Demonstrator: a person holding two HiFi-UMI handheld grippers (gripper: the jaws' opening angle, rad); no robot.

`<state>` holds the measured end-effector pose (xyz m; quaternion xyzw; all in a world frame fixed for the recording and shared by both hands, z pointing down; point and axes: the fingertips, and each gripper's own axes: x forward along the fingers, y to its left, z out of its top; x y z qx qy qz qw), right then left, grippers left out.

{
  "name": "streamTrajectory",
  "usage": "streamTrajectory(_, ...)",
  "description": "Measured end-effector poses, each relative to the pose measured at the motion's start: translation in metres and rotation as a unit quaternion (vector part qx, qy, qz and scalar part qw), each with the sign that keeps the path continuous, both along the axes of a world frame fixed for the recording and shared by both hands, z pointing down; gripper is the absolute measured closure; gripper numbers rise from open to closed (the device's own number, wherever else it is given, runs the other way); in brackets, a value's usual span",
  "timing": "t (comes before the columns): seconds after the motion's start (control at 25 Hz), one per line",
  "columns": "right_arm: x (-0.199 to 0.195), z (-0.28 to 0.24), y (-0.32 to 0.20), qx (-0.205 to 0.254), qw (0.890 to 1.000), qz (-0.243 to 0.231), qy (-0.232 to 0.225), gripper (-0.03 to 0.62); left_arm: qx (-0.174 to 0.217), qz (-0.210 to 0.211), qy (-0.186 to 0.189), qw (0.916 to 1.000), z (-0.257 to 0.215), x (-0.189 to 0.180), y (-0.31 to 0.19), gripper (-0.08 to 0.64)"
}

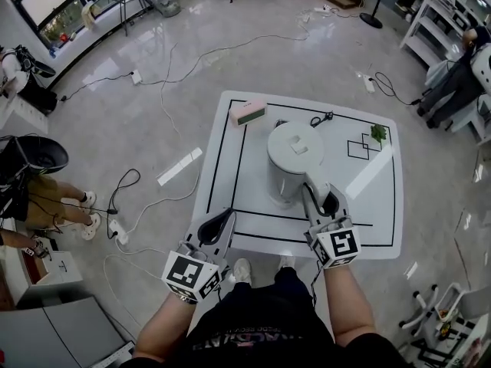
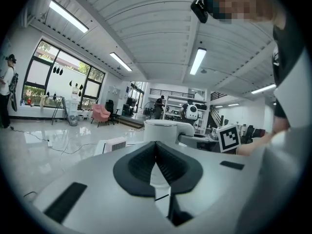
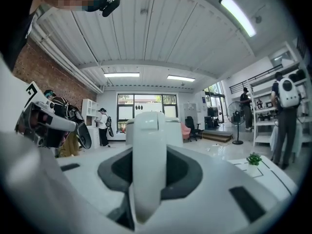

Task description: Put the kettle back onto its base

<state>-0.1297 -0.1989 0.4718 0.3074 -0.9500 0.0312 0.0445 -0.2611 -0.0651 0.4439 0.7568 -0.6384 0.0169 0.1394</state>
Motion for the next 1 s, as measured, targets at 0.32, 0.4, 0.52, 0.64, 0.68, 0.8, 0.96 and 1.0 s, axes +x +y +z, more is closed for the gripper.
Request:
streamTrajectory(0.32, 0.005, 0.004, 0.008, 0.007, 1.000, 0.012, -0.004, 0.480, -0.002, 0.005, 0.009, 0.9999, 0.008, -0.001, -0.002, 0.555)
streamTrajectory(0.4, 0.005, 0.004, 0.011, 0.011, 1.000, 0.016, -0.002, 0.480, -0.002, 0.007, 0.011, 0.9999, 0.009, 0.000, -0.002, 0.555)
streamTrajectory(0.52, 0.006, 0.003, 0.013, 0.016, 1.000, 0.014, 0.001, 0.480, -0.001, 0.010, 0.012, 0.9999, 0.007, -0.002, -0.004, 0.555)
streamTrajectory(0.64, 0.007, 0.003, 0.012, 0.017, 1.000, 0.010, 0.003, 0.480, -0.002, 0.011, 0.013, 0.9998, 0.008, -0.005, -0.006, 0.555)
streamTrajectory(0.68, 0.008, 0.003, 0.012, 0.016, 1.000, 0.011, 0.001, 0.480, -0.003, 0.011, 0.014, 0.9998, 0.009, -0.006, -0.006, 0.555)
streamTrajectory(0.8, 0.008, 0.002, 0.012, 0.014, 1.000, 0.018, -0.003, 0.479, -0.005, 0.012, 0.015, 0.9998, 0.010, -0.008, -0.006, 0.555)
streamTrajectory(0.96, 0.008, 0.002, 0.014, 0.016, 1.000, 0.025, -0.002, 0.480, -0.005, 0.011, 0.016, 0.9998, 0.010, -0.010, -0.007, 0.555)
streamTrajectory(1.0, 0.008, 0.004, 0.014, 0.014, 1.000, 0.027, -0.001, 0.480, -0.006, 0.010, 0.016, 0.9998, 0.011, -0.010, -0.007, 0.555)
